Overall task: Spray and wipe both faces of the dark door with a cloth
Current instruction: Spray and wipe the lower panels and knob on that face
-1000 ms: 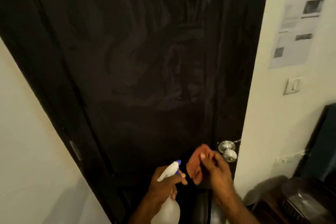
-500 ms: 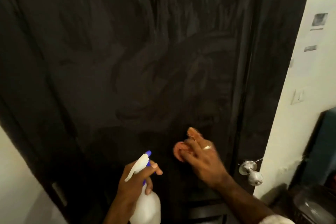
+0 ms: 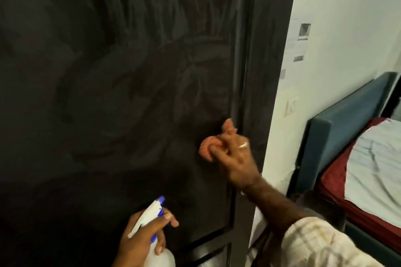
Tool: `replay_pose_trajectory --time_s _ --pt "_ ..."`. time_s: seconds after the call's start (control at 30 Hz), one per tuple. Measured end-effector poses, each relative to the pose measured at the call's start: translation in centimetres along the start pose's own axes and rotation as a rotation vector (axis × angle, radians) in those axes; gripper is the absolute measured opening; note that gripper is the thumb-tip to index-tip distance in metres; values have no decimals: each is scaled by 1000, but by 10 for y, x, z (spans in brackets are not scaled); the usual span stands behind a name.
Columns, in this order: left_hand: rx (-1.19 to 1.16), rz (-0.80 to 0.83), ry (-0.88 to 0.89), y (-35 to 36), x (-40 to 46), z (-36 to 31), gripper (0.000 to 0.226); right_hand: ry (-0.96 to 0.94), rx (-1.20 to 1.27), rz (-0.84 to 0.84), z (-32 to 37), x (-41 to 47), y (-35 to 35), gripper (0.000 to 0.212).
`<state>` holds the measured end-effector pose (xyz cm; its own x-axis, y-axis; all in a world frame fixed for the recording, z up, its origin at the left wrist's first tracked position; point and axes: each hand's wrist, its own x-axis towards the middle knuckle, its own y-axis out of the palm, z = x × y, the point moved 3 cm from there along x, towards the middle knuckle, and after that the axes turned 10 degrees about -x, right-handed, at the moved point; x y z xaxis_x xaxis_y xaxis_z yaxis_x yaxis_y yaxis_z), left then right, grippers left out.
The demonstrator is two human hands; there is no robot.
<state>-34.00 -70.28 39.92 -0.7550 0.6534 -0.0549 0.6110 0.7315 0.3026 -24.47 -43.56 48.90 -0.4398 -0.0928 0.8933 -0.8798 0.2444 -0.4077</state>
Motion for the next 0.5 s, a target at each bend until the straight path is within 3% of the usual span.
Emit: replay_pose_trajectory --time_s 0.07,0.13,0.2,0.3,0.43,0.5 --pt "7 12 16 11 5 -3 36 294 -147 -119 -54 15 -20 15" --pt "31 20 41 26 12 -6 33 563 -144 -184 -97 41 -31 39" --pt "60 30 63 42 23 -8 36 655 -68 -227 -116 70 -36 41" --pt "59 -4 73 74 43 -7 48 507 35 -206 -119 54 -15 42" --pt "102 -17 71 112 60 1 44 220 94 245 -123 -59 20 42" --pt "121 -37 55 125 64 6 36 167 47 284 -146 -95 26 37"
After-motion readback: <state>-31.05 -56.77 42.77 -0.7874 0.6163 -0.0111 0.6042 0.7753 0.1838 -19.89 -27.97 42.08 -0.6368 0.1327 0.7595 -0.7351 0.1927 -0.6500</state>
